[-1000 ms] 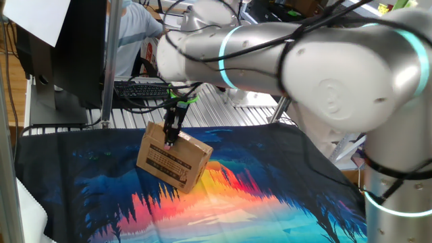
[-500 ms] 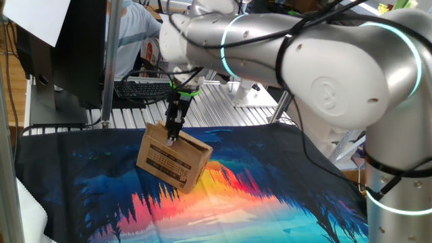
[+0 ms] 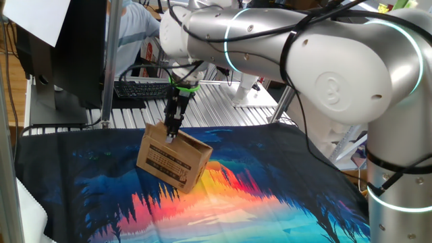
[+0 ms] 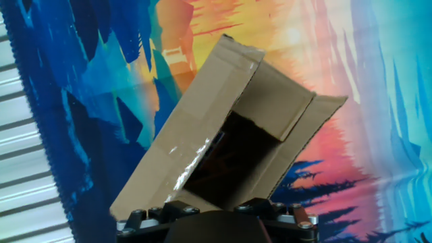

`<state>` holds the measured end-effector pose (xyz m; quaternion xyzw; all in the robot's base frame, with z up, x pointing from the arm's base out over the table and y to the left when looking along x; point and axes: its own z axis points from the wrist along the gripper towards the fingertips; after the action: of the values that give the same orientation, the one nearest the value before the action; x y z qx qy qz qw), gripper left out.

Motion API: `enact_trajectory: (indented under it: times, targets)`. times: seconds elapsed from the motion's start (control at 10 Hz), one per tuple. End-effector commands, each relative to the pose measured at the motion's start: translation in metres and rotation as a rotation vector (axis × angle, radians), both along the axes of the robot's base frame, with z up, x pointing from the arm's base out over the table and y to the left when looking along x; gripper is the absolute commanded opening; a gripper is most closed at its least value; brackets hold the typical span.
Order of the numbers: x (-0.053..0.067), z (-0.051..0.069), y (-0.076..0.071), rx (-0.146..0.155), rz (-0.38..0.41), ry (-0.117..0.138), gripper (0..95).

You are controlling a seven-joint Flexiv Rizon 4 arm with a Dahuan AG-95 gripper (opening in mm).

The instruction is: Cover the box

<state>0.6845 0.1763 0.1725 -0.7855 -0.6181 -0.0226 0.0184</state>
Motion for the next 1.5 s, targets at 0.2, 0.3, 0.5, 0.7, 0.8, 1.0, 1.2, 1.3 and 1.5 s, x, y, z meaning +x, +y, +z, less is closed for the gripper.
enact_trajectory:
  times: [0.2, 0.3, 0.5, 0.7, 0.8, 1.0, 1.2, 1.3, 1.5]
  targets:
    - [0.0, 0.002, 0.001, -0.004, -0.002, -0.011, 76.0]
    - [0.0, 0.002, 0.001, -0.005, -0.002, -0.012, 76.0]
    - [0.0, 0.002, 0.001, -0.025, 0.003, -0.017, 76.0]
    - [0.0, 0.002, 0.001, -0.042, -0.007, -0.036, 76.0]
    - [0.0, 0.002, 0.001, -0.039, -0.049, -0.039, 76.0]
    - [-0.001, 0.002, -0.001, -0.024, -0.071, -0.036, 76.0]
    - [-0.003, 0.0, -0.006, -0.015, -0.055, -0.036, 57.0]
    - [-0.005, -0.001, -0.008, -0.012, -0.05, -0.037, 57.0]
    - [-0.009, -0.004, -0.015, -0.007, -0.04, -0.037, 57.0]
